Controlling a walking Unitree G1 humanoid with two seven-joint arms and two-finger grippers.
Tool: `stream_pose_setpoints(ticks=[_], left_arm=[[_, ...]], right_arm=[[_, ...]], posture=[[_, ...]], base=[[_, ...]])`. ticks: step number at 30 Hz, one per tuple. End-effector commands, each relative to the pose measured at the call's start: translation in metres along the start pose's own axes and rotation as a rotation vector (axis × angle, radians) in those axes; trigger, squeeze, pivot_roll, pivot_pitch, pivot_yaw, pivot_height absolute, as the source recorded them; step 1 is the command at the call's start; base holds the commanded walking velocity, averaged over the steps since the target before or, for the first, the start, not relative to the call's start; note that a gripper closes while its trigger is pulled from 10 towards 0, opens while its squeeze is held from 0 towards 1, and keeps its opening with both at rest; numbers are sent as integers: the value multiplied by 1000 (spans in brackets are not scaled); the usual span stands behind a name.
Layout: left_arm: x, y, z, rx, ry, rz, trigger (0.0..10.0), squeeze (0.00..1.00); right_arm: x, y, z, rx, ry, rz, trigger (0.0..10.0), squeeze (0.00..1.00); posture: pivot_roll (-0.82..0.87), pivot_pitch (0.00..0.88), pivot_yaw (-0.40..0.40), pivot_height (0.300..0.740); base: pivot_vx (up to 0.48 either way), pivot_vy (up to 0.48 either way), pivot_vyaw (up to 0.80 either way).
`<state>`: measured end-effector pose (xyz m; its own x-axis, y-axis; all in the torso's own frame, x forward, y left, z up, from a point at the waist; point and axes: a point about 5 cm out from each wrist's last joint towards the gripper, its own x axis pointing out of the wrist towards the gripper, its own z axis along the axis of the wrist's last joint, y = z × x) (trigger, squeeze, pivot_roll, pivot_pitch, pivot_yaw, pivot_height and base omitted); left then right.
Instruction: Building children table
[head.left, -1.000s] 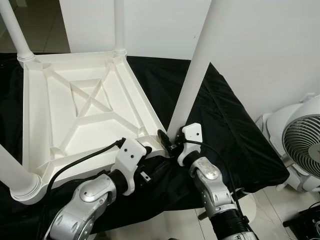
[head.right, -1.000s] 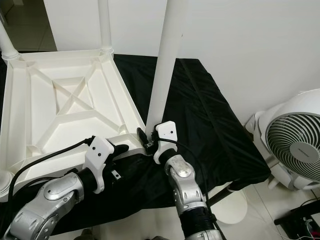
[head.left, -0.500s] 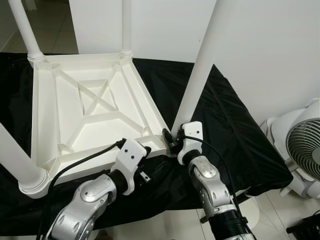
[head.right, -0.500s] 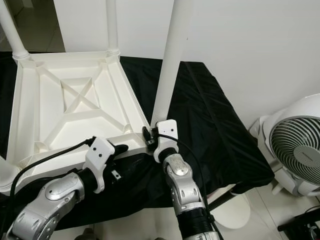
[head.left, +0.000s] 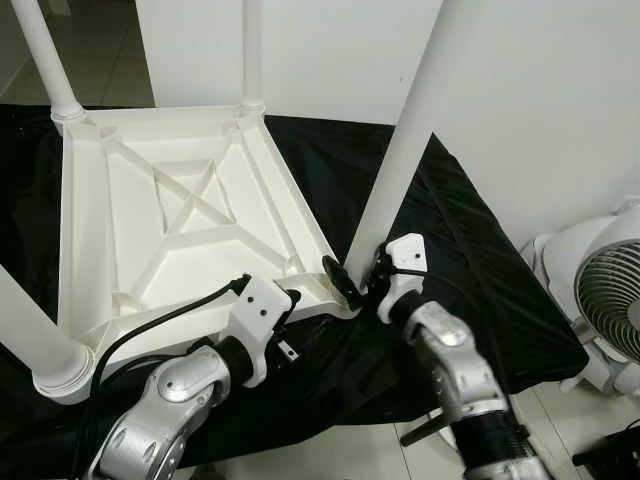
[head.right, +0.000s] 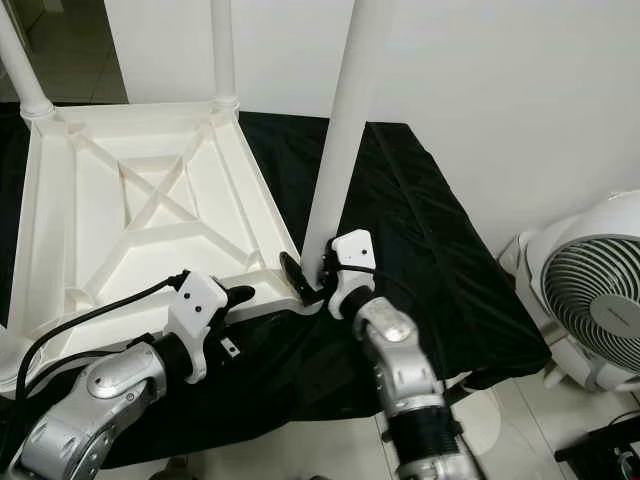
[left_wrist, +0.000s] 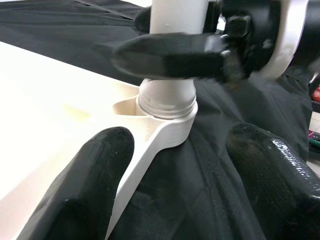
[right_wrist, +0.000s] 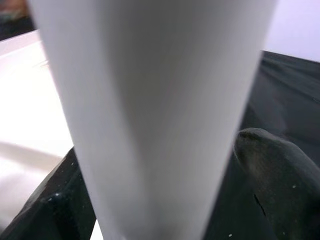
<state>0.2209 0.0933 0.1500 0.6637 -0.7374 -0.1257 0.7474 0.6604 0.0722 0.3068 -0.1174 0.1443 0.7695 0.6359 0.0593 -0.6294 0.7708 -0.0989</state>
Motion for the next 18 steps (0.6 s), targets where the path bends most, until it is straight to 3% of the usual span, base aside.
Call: stream_pose_setpoints(ticks=[1,9,14,15,17,18], left_arm=[[-1,0,-1,0,5,-13,10000,0],[-3,0,0,3,8,-15,10000,0],[-5,0,1,1,9,-14,10000,0],[-5,0,1,1,9,-14,10000,0],[-5,0,1,1,10,-14,10000,0],[-5,0,2,0,9,-13,10000,0]], right_arm=[[-2,-4,-2,-3,11,91,10000,0],[3,-16,-6,-109,78,304,10000,0],[12,-19,-10,-159,116,367,10000,0],[14,-20,-11,-163,127,377,4549,0],[15,-20,-12,-163,133,382,4549,0],[16,-20,-13,-165,139,391,0,0]], posture=[[187,13,-113,740],[197,21,-99,740],[201,27,-95,740],[203,30,-93,740],[203,30,-93,740],[203,35,-91,740]], base=[[0,0,0],[0,0,0],[0,0,0],[0,0,0],[0,0,0],[0,0,0]])
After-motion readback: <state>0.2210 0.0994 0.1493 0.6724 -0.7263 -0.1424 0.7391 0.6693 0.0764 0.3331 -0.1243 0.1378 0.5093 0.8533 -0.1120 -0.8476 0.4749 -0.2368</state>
